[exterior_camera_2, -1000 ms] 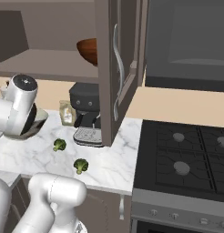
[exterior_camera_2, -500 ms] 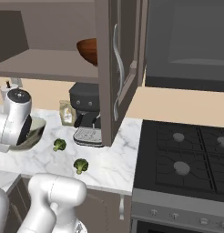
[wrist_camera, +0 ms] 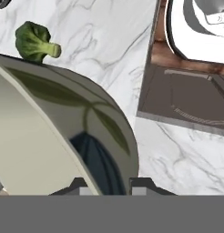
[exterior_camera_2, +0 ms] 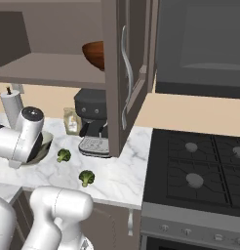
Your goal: Pick both bowls and place them on the counter. Then place the broccoli in one bowl and place the broccoli in the other bowl.
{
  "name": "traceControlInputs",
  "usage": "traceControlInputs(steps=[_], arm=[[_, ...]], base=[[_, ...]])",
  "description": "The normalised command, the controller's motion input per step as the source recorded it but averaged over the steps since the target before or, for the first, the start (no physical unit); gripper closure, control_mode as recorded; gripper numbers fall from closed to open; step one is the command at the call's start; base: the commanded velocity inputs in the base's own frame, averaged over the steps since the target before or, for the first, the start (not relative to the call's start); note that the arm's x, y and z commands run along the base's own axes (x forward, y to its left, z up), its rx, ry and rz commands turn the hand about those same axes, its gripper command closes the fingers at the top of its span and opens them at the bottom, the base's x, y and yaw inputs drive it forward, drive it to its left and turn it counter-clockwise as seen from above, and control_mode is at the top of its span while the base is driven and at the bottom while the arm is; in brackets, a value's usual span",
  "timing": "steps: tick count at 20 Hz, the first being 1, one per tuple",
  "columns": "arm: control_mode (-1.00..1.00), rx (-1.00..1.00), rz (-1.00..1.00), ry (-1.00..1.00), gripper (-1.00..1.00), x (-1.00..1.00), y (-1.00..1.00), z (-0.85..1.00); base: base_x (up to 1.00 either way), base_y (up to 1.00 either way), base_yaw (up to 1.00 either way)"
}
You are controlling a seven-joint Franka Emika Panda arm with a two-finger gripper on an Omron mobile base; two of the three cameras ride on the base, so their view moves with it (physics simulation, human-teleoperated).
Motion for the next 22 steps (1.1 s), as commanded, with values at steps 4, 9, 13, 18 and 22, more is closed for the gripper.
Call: traceControlInputs(steps=[4,9,13,18,22], arm=[[-1.0,0.05,0.0,0.01,1.0,0.34,0.01,-0.33],[-1.0,0.0,0.0,0.02,1.0,0.4,0.2,-0.36],[-1.0,0.0,0.0,0.01,1.0,0.24,0.32,-0.43],[-1.0,0.0,0.0,0.0,1.0,0.19,0.23,-0.41],[-1.0,0.0,0.0,0.0,1.0,0.24,0.1,-0.38]], base=[[0.0,0.0,0.0],[0.0,0.0,0.0],[0.0,0.0,0.0],[0.0,0.0,0.0],[0.0,0.0,0.0]])
